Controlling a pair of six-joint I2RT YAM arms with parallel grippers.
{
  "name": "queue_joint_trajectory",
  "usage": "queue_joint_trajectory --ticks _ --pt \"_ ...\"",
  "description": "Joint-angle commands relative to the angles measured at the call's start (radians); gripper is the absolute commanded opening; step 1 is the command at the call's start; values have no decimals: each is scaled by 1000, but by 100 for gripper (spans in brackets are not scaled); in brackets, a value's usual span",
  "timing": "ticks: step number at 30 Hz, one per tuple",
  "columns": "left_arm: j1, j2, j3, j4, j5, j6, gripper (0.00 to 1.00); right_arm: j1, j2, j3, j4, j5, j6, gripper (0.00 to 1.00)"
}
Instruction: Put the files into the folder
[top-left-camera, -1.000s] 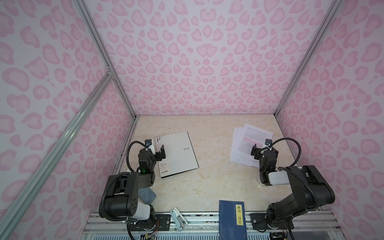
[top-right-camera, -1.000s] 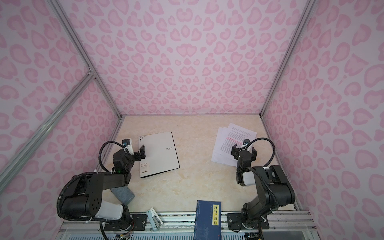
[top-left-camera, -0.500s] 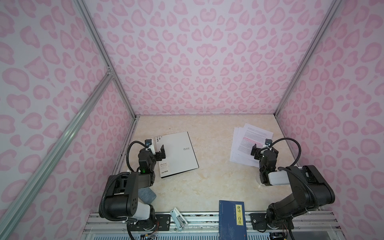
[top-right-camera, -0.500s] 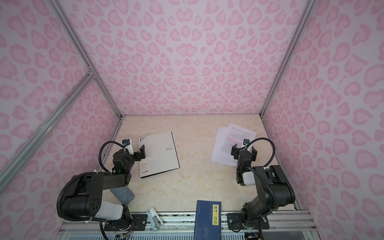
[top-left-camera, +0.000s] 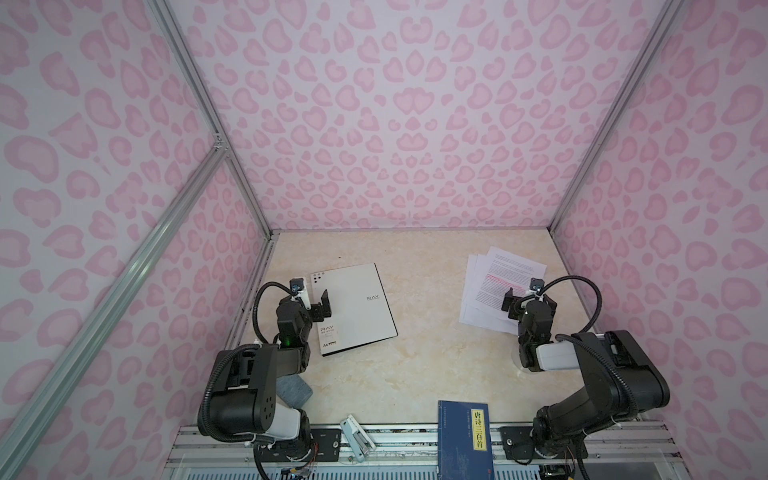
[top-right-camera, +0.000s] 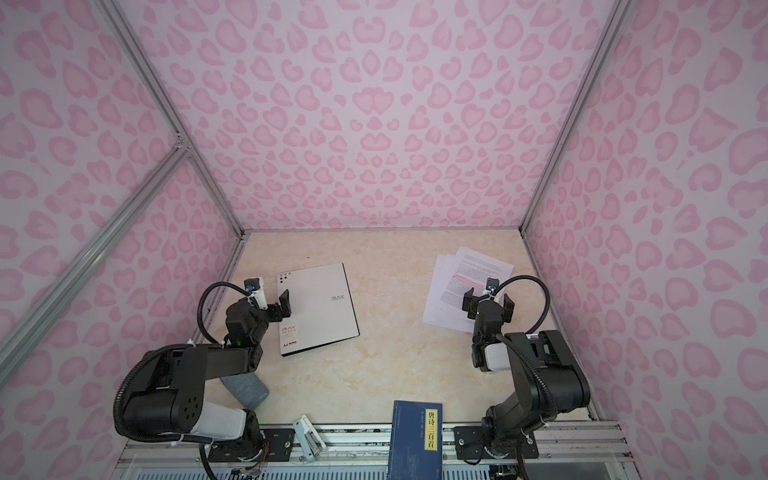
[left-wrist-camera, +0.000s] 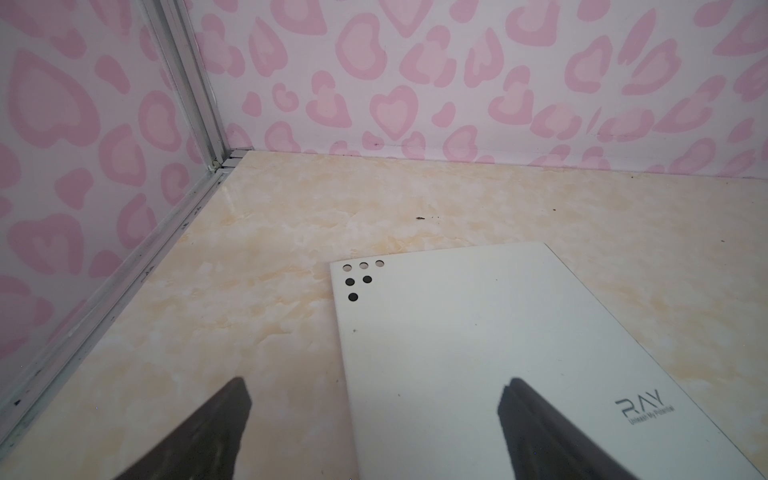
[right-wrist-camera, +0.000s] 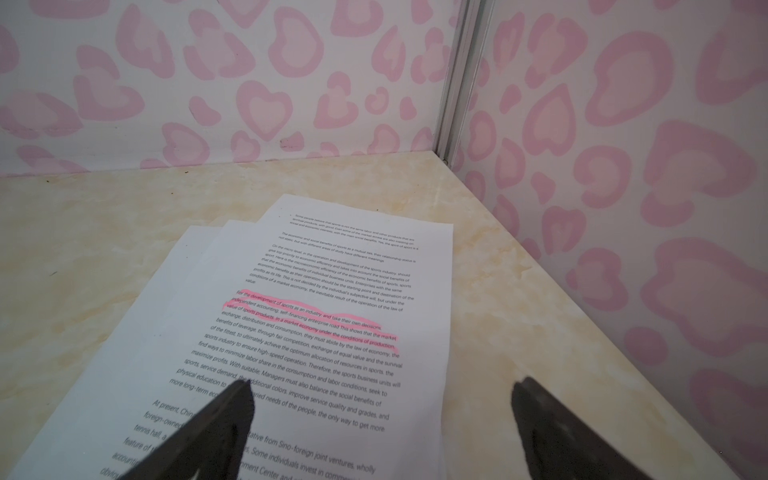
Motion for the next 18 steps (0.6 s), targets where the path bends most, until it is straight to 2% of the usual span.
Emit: queue_joint_trajectory --ticks 1,5,8,10,12,14,15,18 --pt "0 -21 33 -36 2 8 97 3 -8 -2 15 42 4 100" --pt "-1 -79 149 -278 6 10 97 9 -60 35 -94 59 -1 100" --pt "-3 -129 195 -398 30 39 97 34 -100 65 -174 122 -16 100" --pt "-6 -175 268 -576 36 76 97 64 -142 102 -261 170 -33 100" --pt "-10 -212 387 -833 16 83 97 113 -183 153 -362 272 -39 100" --pt "-12 -209 527 -1092 3 42 97 157 -238 239 -566 326 48 100" --pt "-14 -194 595 -1213 4 18 97 171 -266 306 -728 305 121 100" --pt "-17 -117 745 -1457 6 -65 97 206 -301 502 -1118 158 217 100"
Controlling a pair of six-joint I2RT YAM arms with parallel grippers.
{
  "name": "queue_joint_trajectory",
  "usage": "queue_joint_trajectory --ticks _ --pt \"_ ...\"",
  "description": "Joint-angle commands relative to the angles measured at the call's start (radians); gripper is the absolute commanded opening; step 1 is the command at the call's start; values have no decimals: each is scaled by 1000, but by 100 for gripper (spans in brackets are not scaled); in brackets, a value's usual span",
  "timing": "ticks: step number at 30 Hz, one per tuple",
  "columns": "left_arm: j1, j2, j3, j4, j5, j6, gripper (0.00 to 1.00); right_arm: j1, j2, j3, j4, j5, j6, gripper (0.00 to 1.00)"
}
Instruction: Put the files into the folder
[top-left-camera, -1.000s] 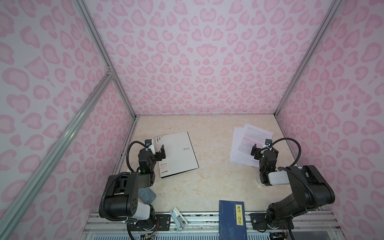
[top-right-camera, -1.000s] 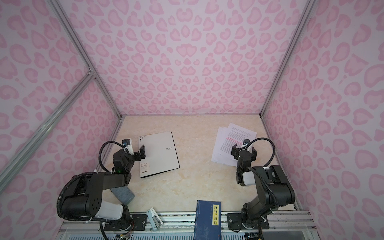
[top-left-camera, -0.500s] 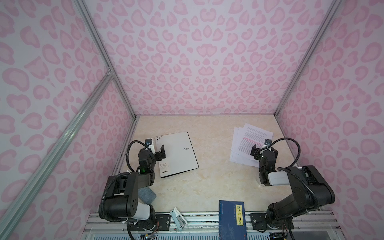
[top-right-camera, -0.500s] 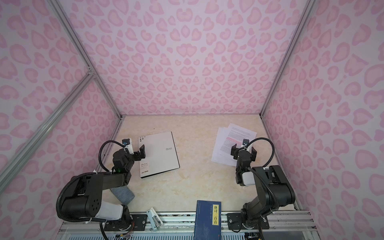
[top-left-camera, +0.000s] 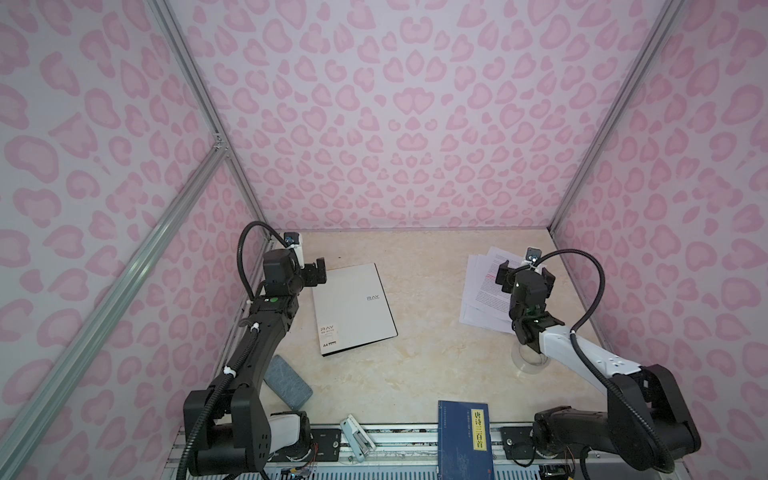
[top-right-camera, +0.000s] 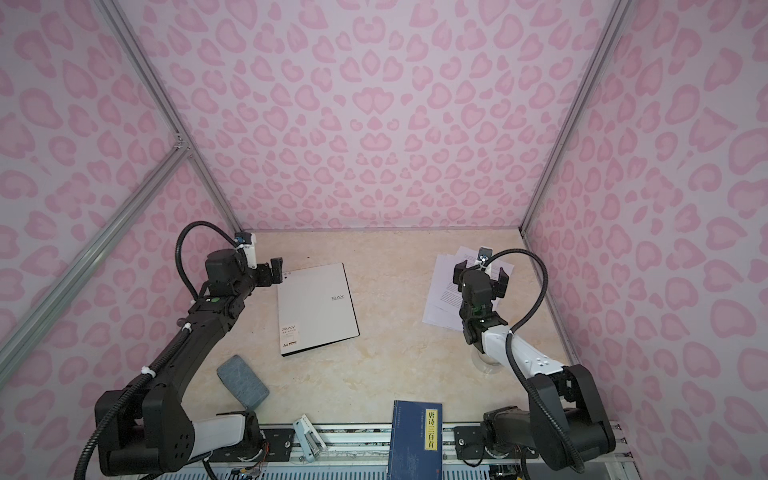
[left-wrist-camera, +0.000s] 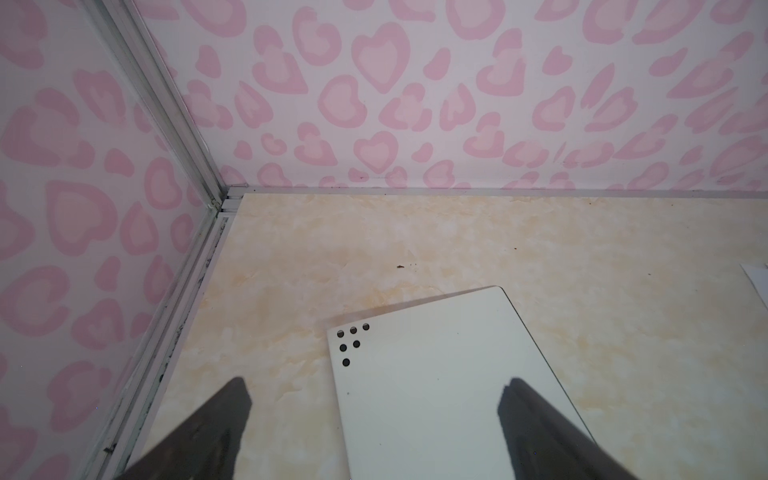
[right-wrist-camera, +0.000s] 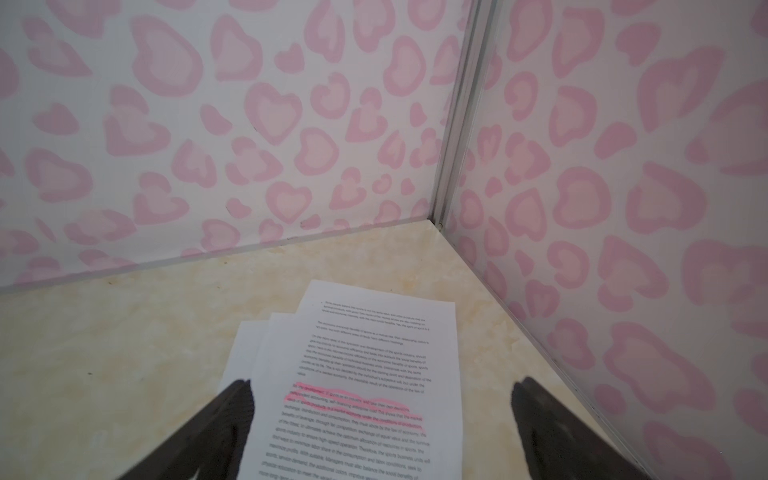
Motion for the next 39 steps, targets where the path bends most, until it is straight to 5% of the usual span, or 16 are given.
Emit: queue_joint_trajectory --ticks 1,10,19,26,39 --pt "-2 73 121 -472 -3 -110 97 43 -35 136 -511 -85 163 100" --pt "-3 330 294 -643 62 -235 97 148 -261 96 -633 -502 305 100" --pt "-2 483 335 -681 65 -288 97 211 -371 27 -795 -527 367 100" --pt "4 516 335 -682 22 -267 97 216 -412 -31 -800 -536 392 100" --pt "6 594 353 -659 112 -213 97 216 -382 -18 -801 -536 404 100"
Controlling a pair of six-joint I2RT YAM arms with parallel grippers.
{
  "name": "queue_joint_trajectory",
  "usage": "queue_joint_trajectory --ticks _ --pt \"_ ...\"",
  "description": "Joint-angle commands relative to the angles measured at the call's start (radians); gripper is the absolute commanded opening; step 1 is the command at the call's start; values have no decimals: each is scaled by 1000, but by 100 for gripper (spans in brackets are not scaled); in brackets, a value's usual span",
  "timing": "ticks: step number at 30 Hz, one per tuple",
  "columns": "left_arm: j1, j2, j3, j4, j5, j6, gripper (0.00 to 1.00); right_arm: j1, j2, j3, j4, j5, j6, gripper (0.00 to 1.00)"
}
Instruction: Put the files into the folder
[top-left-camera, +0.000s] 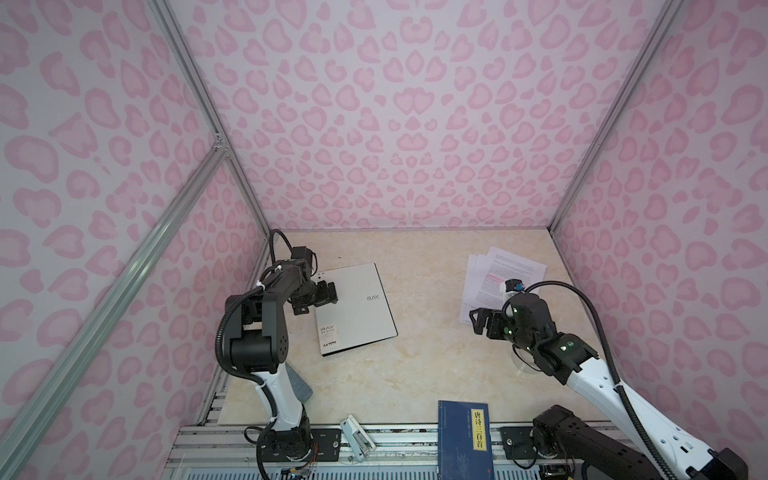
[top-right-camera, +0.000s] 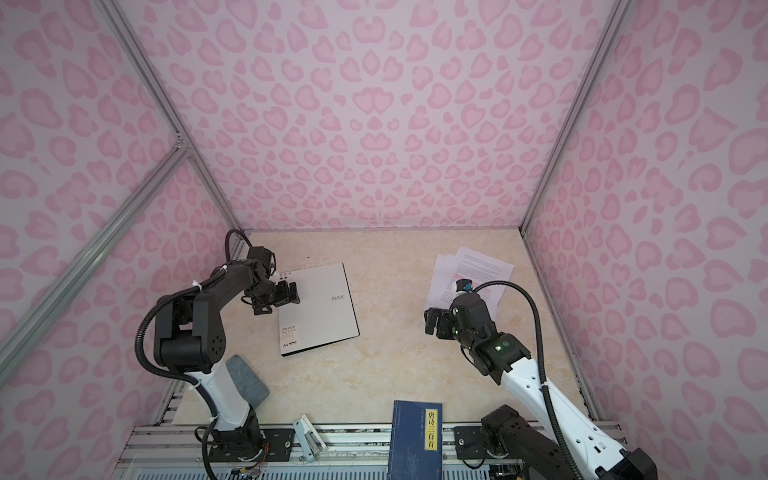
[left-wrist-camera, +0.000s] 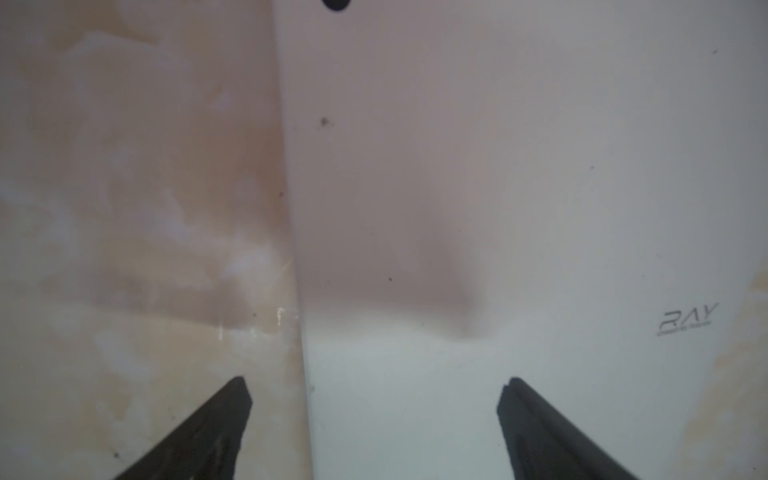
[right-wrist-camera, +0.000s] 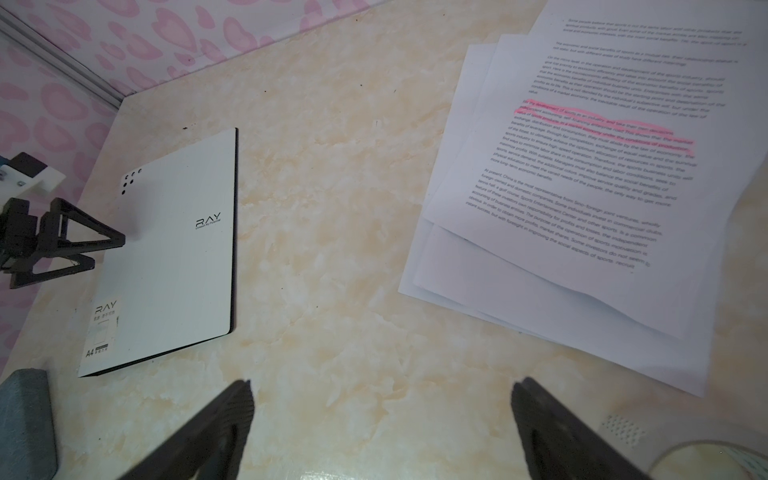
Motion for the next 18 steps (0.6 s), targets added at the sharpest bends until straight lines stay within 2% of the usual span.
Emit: queue_joint_trajectory --ticks 1,18 --pt "-1 16 12 -1 26 27 97 2 7 10 -5 0 6 100" --pt "-33 83 84 -7 54 78 97 1 14 21 -25 -11 8 100"
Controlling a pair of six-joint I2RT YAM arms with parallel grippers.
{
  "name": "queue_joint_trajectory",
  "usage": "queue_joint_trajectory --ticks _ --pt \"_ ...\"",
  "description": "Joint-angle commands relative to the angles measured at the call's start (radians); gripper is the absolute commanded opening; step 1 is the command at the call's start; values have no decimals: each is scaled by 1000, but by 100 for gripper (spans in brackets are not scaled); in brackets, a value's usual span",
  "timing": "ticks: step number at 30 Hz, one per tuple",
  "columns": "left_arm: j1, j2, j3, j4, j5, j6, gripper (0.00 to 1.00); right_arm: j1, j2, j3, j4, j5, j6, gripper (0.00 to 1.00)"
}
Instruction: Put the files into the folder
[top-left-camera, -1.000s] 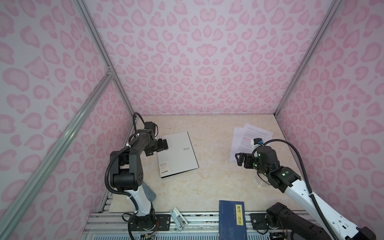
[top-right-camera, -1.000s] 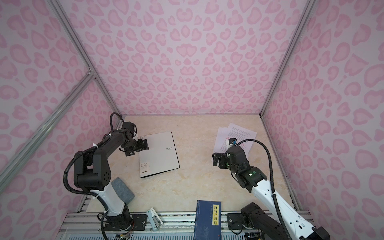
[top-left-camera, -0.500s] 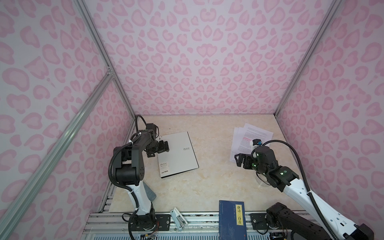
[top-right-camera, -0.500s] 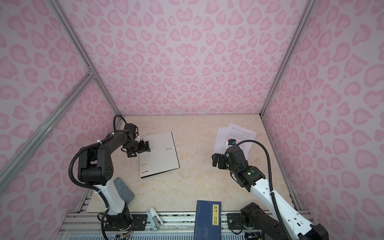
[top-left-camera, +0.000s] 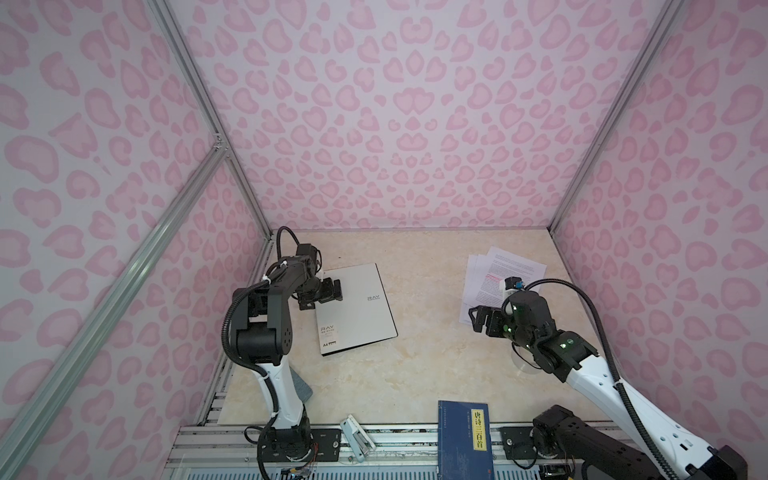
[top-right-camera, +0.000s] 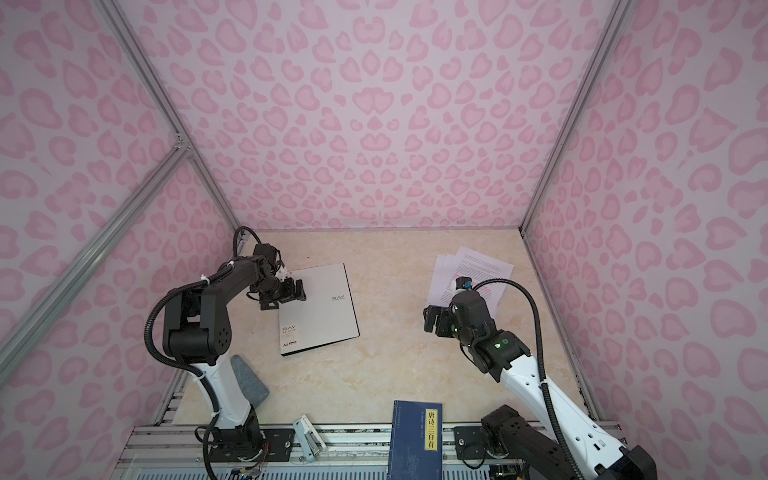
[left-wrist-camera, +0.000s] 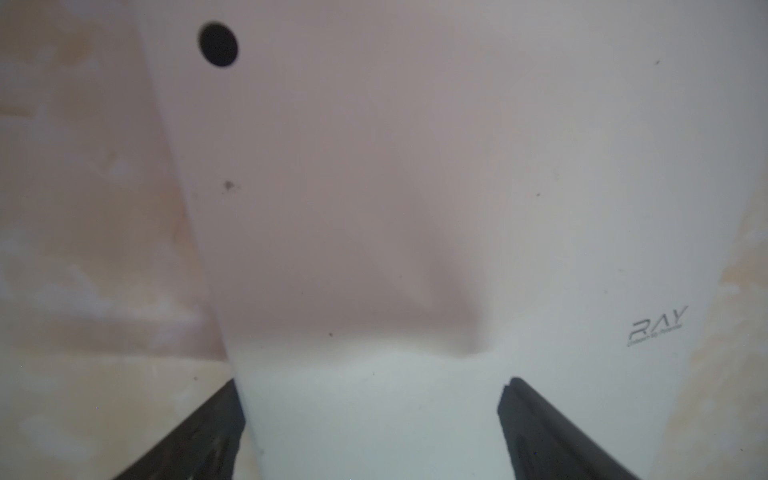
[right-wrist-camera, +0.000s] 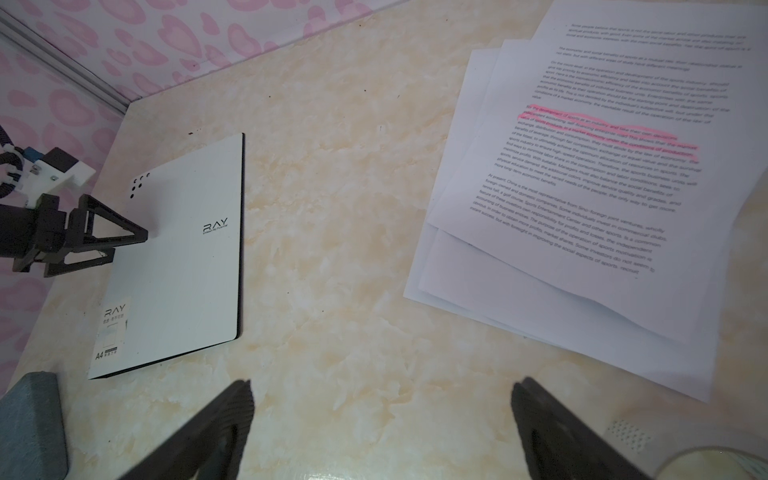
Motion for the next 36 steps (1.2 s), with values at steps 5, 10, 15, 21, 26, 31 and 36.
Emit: queue_joint_trajectory --ticks 5,10,15,21,26,31,36 --pt "-12 22 27 -7 -2 35 98 1 -9 3 -22 -12 4 100" --pt "-21 -9 19 -5 -30 49 98 -1 7 19 -20 -15 -1 100" --pt "-42 -17 25 -13 -17 119 98 -1 41 36 -7 -36 3 100" --pt "-90 18 24 -15 -15 133 99 0 72 54 4 -50 12 100" --pt "-137 29 29 -19 16 137 100 0 68 59 -5 -55 14 100" --pt "-197 17 33 -26 58 125 100 0 56 48 -4 -52 20 100" --pt "-269 12 22 -23 86 110 100 -1 59 47 2 -49 25 100"
